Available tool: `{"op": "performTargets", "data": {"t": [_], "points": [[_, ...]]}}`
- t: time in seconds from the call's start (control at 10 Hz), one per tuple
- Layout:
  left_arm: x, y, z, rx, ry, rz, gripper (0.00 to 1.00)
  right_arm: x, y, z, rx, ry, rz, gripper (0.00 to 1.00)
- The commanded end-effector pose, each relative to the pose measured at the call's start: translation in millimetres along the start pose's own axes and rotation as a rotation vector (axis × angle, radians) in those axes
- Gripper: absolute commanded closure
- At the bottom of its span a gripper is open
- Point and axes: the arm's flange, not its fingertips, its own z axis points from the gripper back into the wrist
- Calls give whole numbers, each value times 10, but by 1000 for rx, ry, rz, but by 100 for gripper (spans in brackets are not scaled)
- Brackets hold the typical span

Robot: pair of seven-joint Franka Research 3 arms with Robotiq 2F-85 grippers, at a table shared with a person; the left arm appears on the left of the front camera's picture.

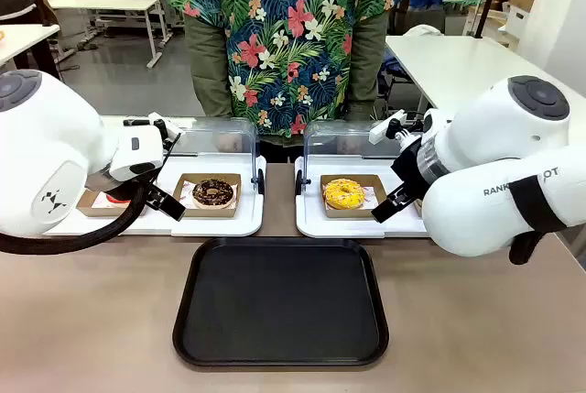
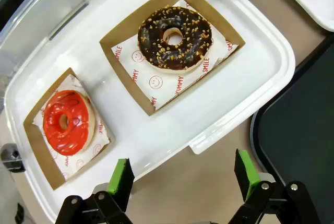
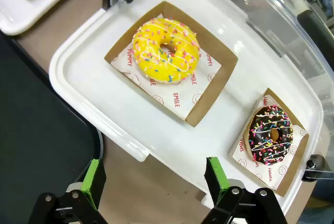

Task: Move the second donut from the left to the tray.
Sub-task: Pick up the Paper togo box containing the Donut indicated by the person and place it on the Handle tray.

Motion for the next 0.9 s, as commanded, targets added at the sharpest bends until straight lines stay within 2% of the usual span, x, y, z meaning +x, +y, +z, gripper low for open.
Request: {"op": "performTargets", "data": {"t": [0.0,0.8], "points": [[1,0,1,0,0,0,0,0,0,0,0,0,0,0],[1,0,1,0,0,0,0,0,0,0,0,0,0,0]]}}
